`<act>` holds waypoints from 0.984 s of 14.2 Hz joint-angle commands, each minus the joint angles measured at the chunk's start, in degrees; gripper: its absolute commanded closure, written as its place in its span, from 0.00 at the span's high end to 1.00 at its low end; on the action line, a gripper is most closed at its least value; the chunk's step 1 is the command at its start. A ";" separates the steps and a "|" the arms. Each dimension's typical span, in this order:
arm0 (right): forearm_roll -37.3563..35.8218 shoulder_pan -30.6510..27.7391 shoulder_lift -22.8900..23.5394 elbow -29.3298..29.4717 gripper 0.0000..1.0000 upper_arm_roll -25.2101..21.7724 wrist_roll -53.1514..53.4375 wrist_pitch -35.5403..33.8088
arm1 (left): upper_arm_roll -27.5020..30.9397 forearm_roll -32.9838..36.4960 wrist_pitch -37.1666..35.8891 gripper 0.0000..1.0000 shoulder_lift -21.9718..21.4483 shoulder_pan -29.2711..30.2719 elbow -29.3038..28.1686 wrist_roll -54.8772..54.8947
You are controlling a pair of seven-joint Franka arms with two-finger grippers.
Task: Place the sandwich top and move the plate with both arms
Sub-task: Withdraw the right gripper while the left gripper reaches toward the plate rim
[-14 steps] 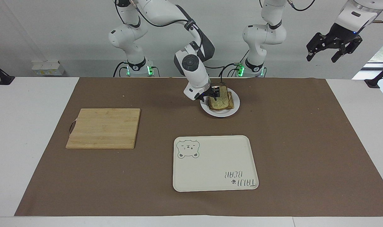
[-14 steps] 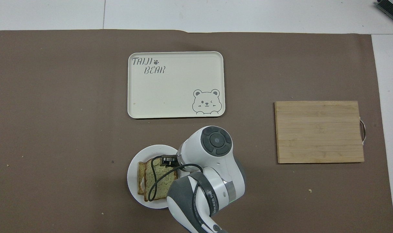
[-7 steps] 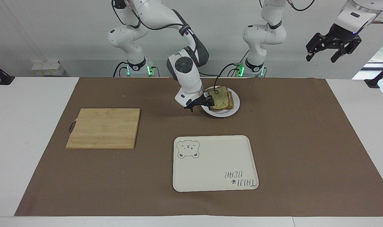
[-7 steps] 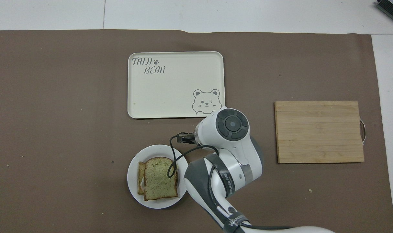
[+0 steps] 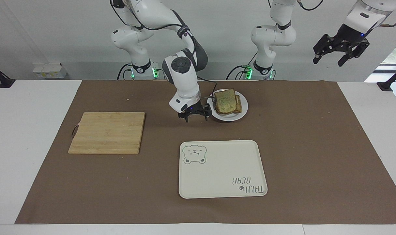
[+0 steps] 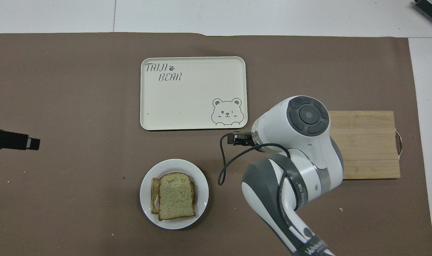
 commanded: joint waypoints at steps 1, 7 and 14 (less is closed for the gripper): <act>-1.64 -2.49 -4.29 -0.87 1.00 0.46 -3.70 -8.36 | 0.15 -5.78 8.48 1.00 -5.37 -0.34 -14.73 4.14; -2.79 -10.92 -8.86 -0.96 1.00 0.46 -12.57 -17.34 | 0.15 -16.50 18.33 1.00 -6.52 -0.34 -30.29 12.83; -2.88 -24.98 -10.02 -2.37 1.00 0.46 -23.84 -21.49 | 0.24 -30.74 24.23 0.82 -3.19 0.27 -42.17 29.60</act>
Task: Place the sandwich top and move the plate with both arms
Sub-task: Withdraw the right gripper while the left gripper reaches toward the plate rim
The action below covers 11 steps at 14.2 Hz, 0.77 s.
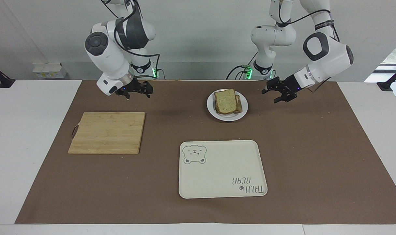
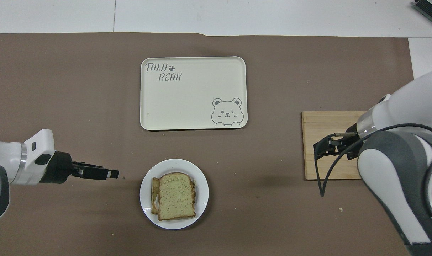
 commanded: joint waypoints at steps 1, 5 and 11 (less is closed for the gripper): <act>-1.12 -5.67 -0.81 -0.96 1.00 0.79 -2.56 0.18 | 0.23 -5.12 2.20 0.80 1.63 0.27 -4.47 7.70; -4.26 -8.76 0.33 2.46 1.00 0.79 -2.56 1.76 | 0.23 -9.15 5.97 0.73 5.50 -0.08 -8.60 12.96; -8.77 -8.59 -0.10 10.02 1.00 0.70 -2.56 1.77 | 0.23 -18.21 9.13 0.54 6.64 0.09 -15.02 18.42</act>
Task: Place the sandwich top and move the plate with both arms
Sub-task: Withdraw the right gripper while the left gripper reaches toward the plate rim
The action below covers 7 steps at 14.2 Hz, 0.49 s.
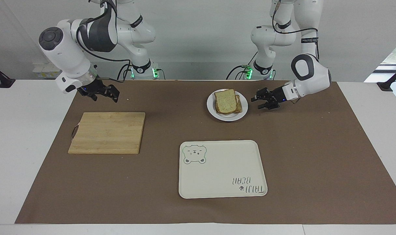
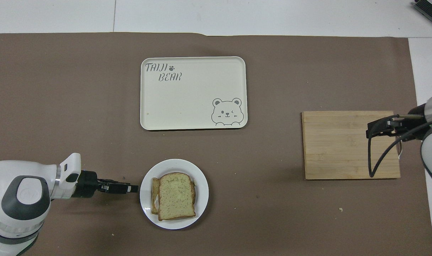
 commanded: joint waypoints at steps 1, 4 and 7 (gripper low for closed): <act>-1.63 -0.30 -0.19 3.65 1.00 0.21 -0.67 -0.11 | 0.15 -3.86 2.73 0.46 -0.23 0.14 -4.01 4.29; -1.46 -0.30 -0.45 7.60 1.00 0.12 -0.58 -1.07 | 0.15 -7.71 3.00 0.42 0.11 0.05 -5.16 4.91; -1.63 -0.30 -0.72 11.38 1.00 0.03 -0.58 -3.35 | 0.15 -10.26 2.91 0.40 0.47 0.14 -6.13 5.70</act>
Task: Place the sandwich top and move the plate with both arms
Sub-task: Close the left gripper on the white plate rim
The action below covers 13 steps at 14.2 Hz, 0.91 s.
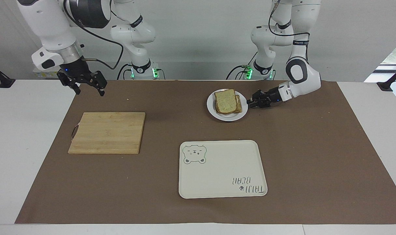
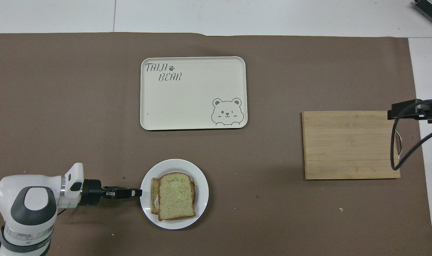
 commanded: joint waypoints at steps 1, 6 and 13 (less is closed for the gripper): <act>-1.39 -0.27 0.01 3.78 1.00 0.11 -0.49 -3.63 | 0.12 -3.89 0.86 0.38 0.42 0.14 -1.69 2.84; -1.13 0.17 -3.68 -0.08 1.00 0.46 -0.67 -4.78 | 0.04 -7.24 0.86 0.37 3.59 -0.65 -2.22 6.88; -2.01 0.17 -3.77 -0.70 1.00 0.46 -0.76 -4.78 | 0.12 -8.65 -3.97 0.23 3.06 -0.04 -2.31 6.80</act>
